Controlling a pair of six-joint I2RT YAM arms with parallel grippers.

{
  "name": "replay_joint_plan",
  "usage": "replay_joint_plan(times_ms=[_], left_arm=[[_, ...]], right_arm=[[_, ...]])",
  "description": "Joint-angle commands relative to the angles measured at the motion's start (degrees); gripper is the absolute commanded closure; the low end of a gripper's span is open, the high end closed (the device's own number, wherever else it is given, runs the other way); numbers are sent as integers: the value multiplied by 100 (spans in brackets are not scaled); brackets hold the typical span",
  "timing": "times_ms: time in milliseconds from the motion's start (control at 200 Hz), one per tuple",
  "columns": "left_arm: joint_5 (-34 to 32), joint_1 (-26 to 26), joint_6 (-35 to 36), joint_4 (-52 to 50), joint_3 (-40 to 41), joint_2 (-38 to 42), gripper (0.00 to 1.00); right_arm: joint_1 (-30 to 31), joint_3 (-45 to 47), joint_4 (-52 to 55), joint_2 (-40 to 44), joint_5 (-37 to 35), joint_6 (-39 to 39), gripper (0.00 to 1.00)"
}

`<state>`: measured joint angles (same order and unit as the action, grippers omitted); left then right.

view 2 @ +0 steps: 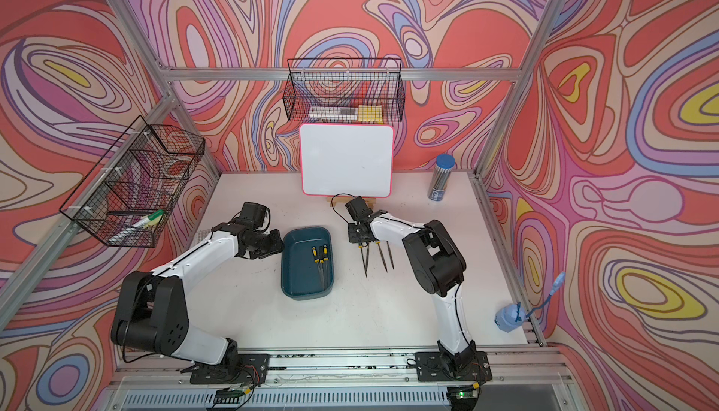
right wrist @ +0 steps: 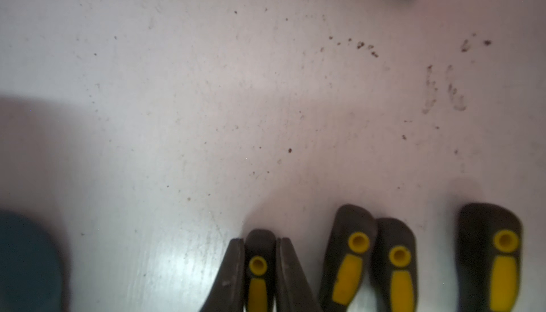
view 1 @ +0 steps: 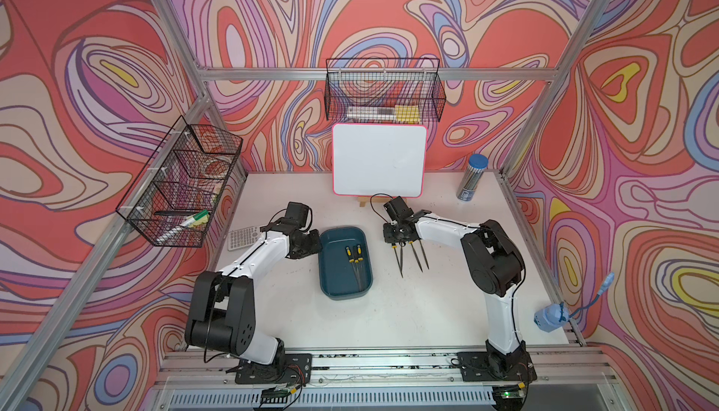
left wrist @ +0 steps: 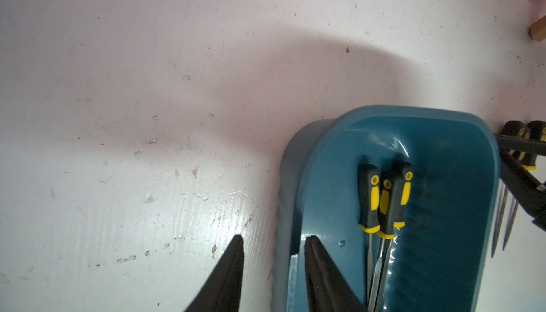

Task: Take the file tool out of the storage box
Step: Adjust the file tool at the center of the board.

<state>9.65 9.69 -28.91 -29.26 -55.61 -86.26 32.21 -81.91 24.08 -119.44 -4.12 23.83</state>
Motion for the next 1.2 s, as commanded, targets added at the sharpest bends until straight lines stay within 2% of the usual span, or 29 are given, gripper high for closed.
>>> replay_joint_plan(times_ms=[0, 210, 491, 751, 806, 891, 961, 1072, 1192], left_arm=[[-63, -38, 74, -175, -81, -16, 61], [-68, -43, 78, -186, -55, -4, 61], [-47, -38, 53, -153, -37, -28, 61], [-95, -38, 105, -186, -28, -3, 61], [-88, -39, 104, -179, -22, -11, 61], [-69, -38, 87, -152, -20, -31, 61], [-46, -38, 70, -127, -19, -42, 61], [-33, -38, 61, -115, -20, -43, 61], [-32, -38, 61, -123, -20, -43, 61]], right_arm=[[-13, 14, -201, 35, 302, 386, 88], [-13, -71, -142, -97, 167, 471, 87], [-13, -158, -229, -270, 466, 937, 87], [-13, -251, 114, -326, -113, 690, 83], [-13, -272, 175, -322, -225, 586, 79], [-13, -314, 260, -275, -322, 462, 62], [-13, -301, 269, -184, -364, 438, 54], [-13, -316, 258, 2, -462, 365, 49], [-13, -367, 377, 172, -762, 249, 48]])
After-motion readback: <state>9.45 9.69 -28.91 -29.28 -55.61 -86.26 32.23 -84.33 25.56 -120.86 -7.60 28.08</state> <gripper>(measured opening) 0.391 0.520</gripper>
